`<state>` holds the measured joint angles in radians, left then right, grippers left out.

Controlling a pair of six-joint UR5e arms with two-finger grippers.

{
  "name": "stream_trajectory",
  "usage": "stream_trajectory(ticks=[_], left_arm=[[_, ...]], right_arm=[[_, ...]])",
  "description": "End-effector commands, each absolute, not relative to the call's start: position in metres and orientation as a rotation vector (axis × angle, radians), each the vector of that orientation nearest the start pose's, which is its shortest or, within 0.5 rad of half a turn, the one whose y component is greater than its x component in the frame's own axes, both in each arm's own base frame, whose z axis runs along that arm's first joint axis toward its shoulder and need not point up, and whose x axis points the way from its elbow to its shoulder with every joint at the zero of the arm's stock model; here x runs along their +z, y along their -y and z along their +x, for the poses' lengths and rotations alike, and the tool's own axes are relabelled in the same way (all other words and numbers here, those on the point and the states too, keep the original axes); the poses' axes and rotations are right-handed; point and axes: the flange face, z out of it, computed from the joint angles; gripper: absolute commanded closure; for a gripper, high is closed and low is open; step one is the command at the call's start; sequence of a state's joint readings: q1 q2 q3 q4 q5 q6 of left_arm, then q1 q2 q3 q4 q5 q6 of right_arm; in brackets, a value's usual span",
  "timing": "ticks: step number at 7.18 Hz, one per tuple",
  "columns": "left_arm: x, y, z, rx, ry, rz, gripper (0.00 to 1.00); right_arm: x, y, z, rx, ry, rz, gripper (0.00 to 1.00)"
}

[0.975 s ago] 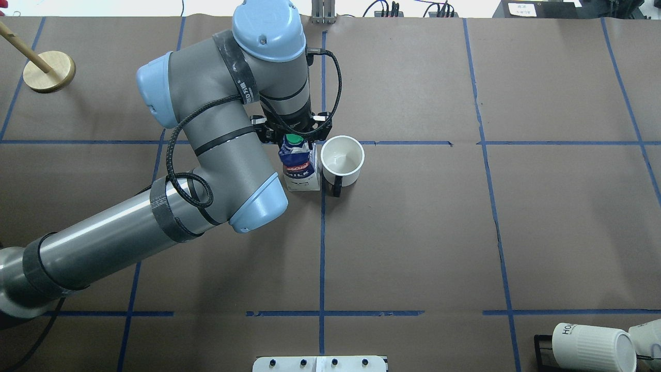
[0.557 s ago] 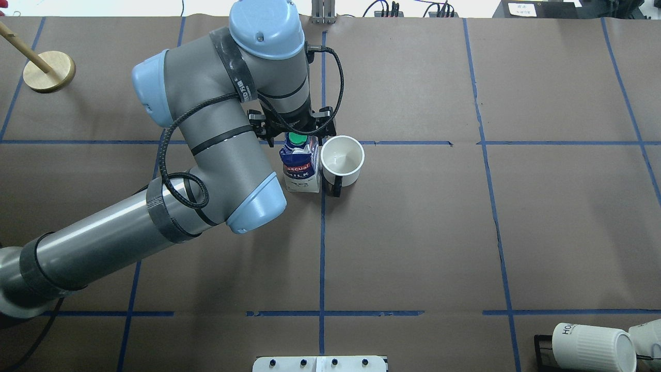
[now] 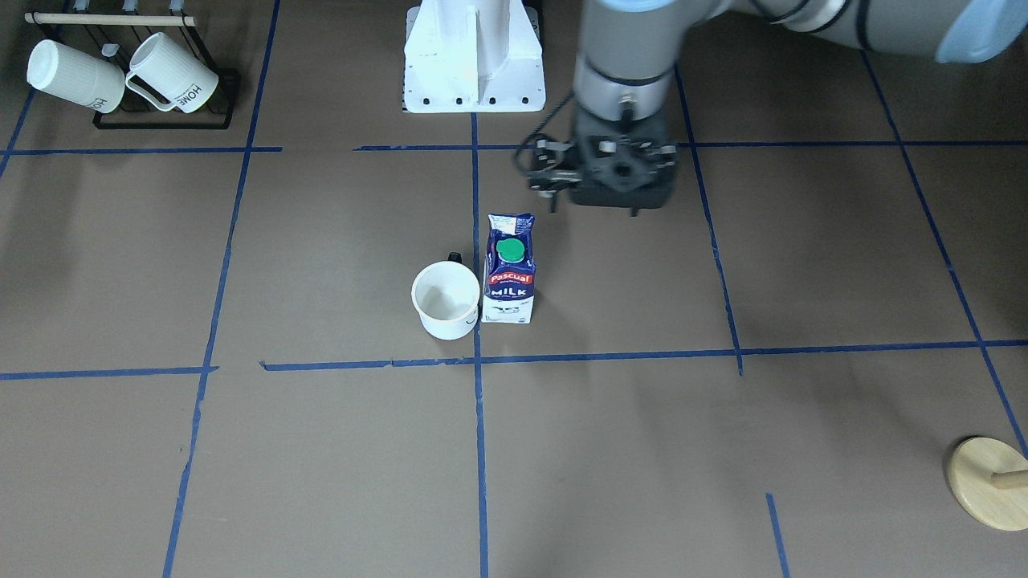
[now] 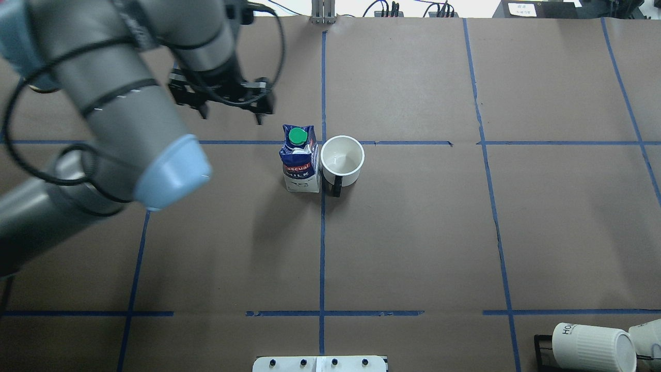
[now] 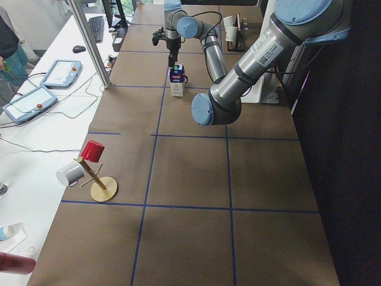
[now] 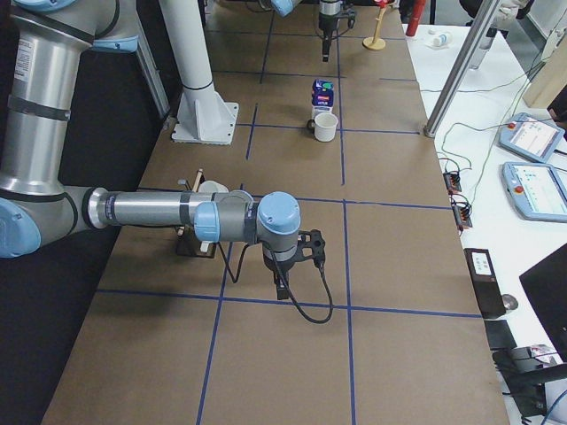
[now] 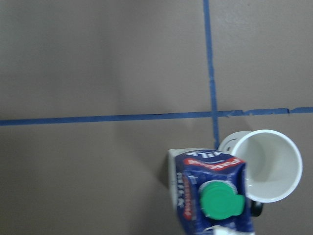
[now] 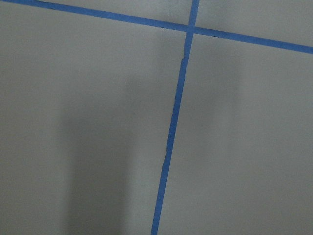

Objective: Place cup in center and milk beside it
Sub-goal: 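Open the left gripper and lift it away from the carton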

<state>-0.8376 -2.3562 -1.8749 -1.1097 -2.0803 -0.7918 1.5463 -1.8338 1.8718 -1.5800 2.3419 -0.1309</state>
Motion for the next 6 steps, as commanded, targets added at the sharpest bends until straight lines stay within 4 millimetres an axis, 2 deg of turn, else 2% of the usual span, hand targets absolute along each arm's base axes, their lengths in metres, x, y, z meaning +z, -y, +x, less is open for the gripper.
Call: stream_trajectory(ticks=[1, 2, 3, 4, 6], left_arm=[[0.228, 0.518, 0.23, 0.262, -0.766, 0.14, 0.0], [0.28, 0.527, 0.177, 0.328, -0.757, 0.138, 0.0], [0.343, 0.528, 0.118, 0.371, -0.738, 0.128, 0.0], [0.386, 0.525, 0.069, 0.368, -0.725, 0.119, 0.0], [0.476, 0.494, -0.009, 0.359, -0.727, 0.068, 0.0]], right_arm=[[0.626, 0.385, 0.054, -0.158, 0.77, 0.069, 0.0], [0.627, 0.385, 0.055, -0.158, 0.768, 0.067, 0.0], [0.627, 0.384, 0.055, -0.149, 0.769, 0.062, 0.01], [0.629, 0.383, 0.055, -0.086, 0.768, 0.031, 0.01], [0.634, 0.382, 0.055, -0.014, 0.767, -0.002, 0.01]])
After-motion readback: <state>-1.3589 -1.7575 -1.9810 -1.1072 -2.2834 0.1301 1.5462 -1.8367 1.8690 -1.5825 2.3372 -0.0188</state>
